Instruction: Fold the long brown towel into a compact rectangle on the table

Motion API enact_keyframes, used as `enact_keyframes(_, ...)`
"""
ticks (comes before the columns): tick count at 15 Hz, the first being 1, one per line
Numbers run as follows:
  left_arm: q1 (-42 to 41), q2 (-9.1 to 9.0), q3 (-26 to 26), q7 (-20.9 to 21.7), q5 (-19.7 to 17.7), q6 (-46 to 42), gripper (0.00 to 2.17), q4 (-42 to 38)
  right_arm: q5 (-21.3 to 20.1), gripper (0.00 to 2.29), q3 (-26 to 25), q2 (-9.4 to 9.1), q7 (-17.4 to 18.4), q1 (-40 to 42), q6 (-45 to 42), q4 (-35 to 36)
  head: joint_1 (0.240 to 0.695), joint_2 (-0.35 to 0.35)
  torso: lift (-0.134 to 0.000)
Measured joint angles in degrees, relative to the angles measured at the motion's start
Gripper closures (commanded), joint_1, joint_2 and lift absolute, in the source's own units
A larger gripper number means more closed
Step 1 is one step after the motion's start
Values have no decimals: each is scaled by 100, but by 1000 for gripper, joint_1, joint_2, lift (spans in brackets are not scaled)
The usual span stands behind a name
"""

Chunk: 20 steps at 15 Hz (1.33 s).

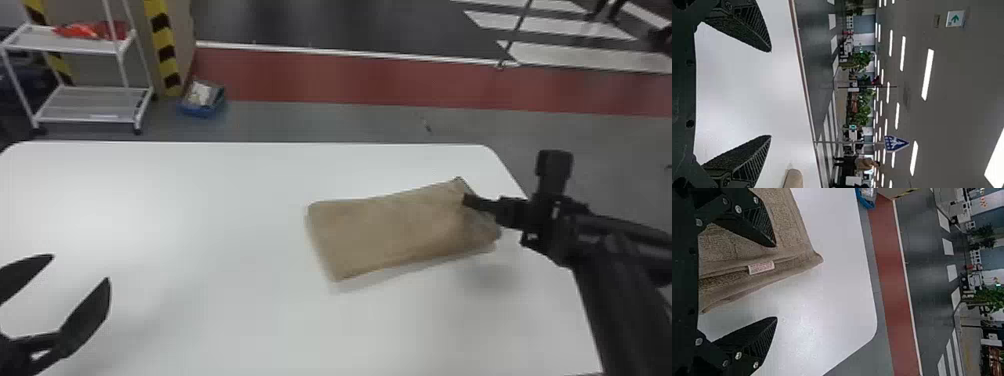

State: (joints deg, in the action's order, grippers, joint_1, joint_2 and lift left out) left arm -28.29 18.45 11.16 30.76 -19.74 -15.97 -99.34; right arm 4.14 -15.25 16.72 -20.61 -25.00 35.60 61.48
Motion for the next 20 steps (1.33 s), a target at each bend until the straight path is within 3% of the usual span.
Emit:
enact_keyframes(5,-151,-17,-19,-68,-293,-903,97,-10,0,478,-21,-42,-70,42,-32,-33,695,-144,-123)
enact_keyframes(7,-175,-23,-25,-243,-394,-883,97,-27,17,529,-42,-61,-100,61,-42,-39,695,-138,-123)
enact_keyframes(9,-185,-23,-12,-511,-387,-456,97,-122,54,529,-83,-70,-110,84,-47,-39,695,-125,-123)
enact_keyframes(14,-204,-9,6,-1636,-17,1738,97,-945,96,529,-141,-105,-123,198,-35,42,695,-109,-123)
enact_keyframes(19,-304,-29,-46,-2634,-287,1995,93,-1225,89,549,-145,-145,-127,207,42,151,695,-82,-123)
enact_keyframes(20,-315,-33,-72,-2785,-351,1957,93,-1239,81,748,-142,-149,-134,207,55,165,695,-79,-123)
